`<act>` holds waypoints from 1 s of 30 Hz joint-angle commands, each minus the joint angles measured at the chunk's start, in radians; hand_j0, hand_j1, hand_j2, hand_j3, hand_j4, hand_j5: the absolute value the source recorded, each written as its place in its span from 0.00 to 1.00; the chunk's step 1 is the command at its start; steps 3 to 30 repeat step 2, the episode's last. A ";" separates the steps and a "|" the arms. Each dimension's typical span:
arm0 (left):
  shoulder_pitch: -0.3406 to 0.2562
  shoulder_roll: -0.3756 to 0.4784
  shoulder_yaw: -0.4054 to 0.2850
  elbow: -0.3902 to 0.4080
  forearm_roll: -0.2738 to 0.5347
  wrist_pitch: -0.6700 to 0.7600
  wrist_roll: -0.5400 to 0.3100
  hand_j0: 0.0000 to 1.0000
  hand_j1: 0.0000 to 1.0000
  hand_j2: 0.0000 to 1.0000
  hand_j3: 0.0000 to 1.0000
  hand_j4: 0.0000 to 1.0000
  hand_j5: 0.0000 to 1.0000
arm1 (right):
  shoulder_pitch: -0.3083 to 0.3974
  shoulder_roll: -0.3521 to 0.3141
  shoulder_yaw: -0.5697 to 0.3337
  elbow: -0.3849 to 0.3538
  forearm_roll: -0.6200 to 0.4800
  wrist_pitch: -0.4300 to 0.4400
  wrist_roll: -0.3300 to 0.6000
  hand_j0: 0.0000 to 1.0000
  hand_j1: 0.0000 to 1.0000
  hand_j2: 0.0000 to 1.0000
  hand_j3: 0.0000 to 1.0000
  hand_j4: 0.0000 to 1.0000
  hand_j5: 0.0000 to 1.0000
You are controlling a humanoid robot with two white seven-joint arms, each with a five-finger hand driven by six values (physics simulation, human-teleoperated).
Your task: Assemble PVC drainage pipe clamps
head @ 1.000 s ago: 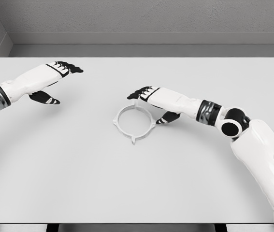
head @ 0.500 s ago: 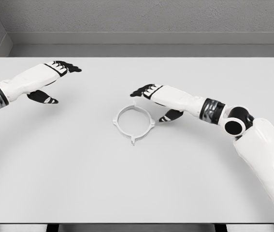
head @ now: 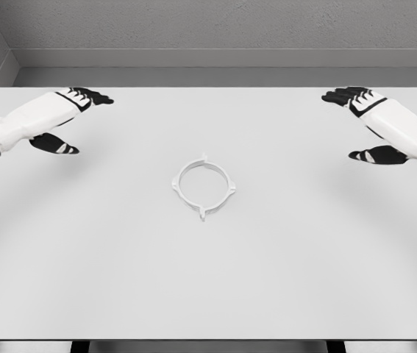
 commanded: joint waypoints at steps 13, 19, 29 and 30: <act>0.000 0.003 0.003 -0.001 0.008 0.002 0.003 1.00 1.00 1.00 1.00 1.00 1.00 | 0.011 -0.013 -0.023 -0.005 -0.013 0.002 -0.001 1.00 1.00 1.00 1.00 1.00 1.00; 0.000 0.003 0.003 -0.001 0.008 0.002 0.003 1.00 1.00 1.00 1.00 1.00 1.00 | 0.011 -0.013 -0.023 -0.005 -0.013 0.002 -0.001 1.00 1.00 1.00 1.00 1.00 1.00; 0.000 0.003 0.003 -0.001 0.008 0.002 0.003 1.00 1.00 1.00 1.00 1.00 1.00 | 0.011 -0.013 -0.023 -0.005 -0.013 0.002 -0.001 1.00 1.00 1.00 1.00 1.00 1.00; 0.000 0.003 0.003 -0.001 0.008 0.002 0.003 1.00 1.00 1.00 1.00 1.00 1.00 | 0.011 -0.013 -0.023 -0.005 -0.013 0.002 -0.001 1.00 1.00 1.00 1.00 1.00 1.00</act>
